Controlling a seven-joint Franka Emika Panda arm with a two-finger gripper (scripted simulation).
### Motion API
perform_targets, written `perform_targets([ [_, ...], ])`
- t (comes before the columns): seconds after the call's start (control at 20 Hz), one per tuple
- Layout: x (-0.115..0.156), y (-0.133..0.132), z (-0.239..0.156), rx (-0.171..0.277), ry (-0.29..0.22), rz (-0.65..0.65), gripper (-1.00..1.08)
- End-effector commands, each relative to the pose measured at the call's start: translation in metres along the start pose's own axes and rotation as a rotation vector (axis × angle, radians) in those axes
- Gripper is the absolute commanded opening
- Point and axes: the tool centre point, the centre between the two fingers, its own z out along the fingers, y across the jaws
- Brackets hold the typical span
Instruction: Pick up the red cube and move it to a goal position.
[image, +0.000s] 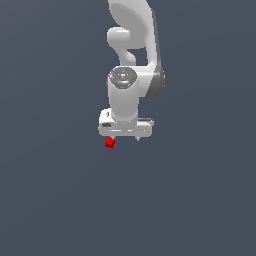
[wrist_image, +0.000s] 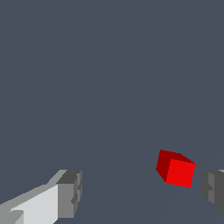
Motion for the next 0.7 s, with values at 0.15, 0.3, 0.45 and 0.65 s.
perform_targets([
  [0.15,-0.001,0.001,0.002,0.0,0.001,0.003,1.0],
  [0.3,-0.003,0.006,0.008,0.0,0.002,0.012,1.0],
  [0.45,-0.007,0.013,0.018,-0.001,0.005,0.027,1.0],
  [0.65,-0.015,0.027,0.037,-0.002,0.01,0.057,1.0],
])
